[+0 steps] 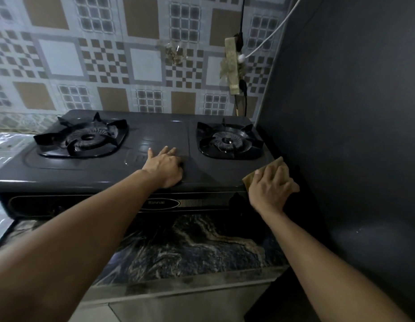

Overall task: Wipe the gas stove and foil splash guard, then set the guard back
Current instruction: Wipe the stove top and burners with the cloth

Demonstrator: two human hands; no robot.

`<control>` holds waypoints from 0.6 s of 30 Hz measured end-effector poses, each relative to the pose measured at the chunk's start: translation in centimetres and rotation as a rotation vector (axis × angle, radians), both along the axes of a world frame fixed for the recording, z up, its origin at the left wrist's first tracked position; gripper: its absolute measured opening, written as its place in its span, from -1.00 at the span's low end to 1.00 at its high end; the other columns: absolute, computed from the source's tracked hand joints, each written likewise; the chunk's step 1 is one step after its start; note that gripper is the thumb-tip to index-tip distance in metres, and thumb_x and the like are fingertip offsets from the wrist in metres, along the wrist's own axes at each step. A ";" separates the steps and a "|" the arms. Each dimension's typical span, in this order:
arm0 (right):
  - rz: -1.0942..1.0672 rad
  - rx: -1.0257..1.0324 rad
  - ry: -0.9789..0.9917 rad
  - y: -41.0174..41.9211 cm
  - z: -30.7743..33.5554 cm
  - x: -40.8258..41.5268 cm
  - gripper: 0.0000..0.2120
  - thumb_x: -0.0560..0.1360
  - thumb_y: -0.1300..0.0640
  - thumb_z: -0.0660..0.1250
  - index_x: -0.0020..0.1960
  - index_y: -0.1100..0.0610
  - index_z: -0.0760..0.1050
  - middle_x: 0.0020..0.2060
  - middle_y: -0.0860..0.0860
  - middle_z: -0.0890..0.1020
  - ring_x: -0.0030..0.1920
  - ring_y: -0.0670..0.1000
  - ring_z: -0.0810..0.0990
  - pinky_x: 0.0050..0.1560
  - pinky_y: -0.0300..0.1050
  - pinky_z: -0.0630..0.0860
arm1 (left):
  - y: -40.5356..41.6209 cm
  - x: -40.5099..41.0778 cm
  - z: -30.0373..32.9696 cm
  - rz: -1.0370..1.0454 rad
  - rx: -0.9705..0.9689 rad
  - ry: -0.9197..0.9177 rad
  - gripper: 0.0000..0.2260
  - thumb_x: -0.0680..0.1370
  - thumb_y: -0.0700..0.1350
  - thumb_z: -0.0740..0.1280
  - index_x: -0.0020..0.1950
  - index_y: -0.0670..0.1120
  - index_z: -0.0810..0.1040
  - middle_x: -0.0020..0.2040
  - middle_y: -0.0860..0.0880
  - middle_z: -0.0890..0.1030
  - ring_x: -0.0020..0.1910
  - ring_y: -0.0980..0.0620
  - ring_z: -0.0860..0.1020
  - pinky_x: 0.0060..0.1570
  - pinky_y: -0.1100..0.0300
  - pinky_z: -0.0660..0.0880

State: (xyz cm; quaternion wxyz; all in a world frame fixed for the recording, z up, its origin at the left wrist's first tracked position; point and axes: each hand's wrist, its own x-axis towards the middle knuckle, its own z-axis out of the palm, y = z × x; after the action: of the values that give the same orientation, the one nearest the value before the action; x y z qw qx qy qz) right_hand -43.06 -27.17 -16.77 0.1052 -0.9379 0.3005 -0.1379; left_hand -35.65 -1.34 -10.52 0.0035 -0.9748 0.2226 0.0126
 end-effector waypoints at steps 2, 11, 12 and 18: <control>0.023 -0.023 0.098 0.1 -0.1 0.1 -0.34 0.57 -0.21 -0.26 0.51 0.13 0.16 0.52 0.19 0.14 0.47 0.38 0.08 0.37 0.42 0.03 | 0.4 0.0 -0.2 0.013 -0.002 0.009 -0.56 0.61 -0.02 0.05 0.49 0.01 0.32 0.58 -0.10 0.10 0.56 -0.10 0.01 0.44 -0.34 -0.05; 0.761 -0.203 0.137 4.7 1.7 -1.1 -0.45 0.64 -0.05 0.05 0.57 -0.07 -0.05 0.57 -0.09 -0.02 0.56 0.14 -0.11 0.52 0.17 -0.16 | 0.9 -0.9 0.0 0.066 -0.074 0.051 -0.56 0.60 -0.05 0.09 0.50 0.04 0.27 0.57 -0.09 0.13 0.55 -0.10 0.07 0.42 -0.33 -0.02; 0.801 -0.186 0.166 4.5 2.1 -0.4 -0.45 0.64 -0.04 0.06 0.57 -0.09 -0.05 0.57 -0.12 -0.02 0.56 0.12 -0.11 0.52 0.16 -0.18 | 1.6 -1.1 0.1 0.087 -0.104 0.053 -0.56 0.60 -0.06 0.10 0.50 0.03 0.27 0.57 -0.09 0.15 0.55 -0.10 0.08 0.43 -0.32 -0.03; 1.057 -0.133 0.264 7.1 3.6 2.2 -0.46 0.65 -0.03 0.03 0.57 -0.12 -0.09 0.56 -0.17 -0.07 0.56 0.02 -0.19 0.52 0.11 -0.25 | 8.2 -1.4 0.4 0.313 -0.166 -0.002 -0.66 0.59 -0.06 0.12 0.34 -0.10 0.42 0.48 -0.11 0.29 0.49 -0.11 0.21 0.39 -0.30 0.11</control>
State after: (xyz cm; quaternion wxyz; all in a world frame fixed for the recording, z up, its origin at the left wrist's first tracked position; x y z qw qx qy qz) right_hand -40.87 -20.09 -13.17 0.0619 -0.9751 -0.2104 0.0340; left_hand -37.06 6.90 -10.13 -0.0787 -0.9945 0.0683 -0.0062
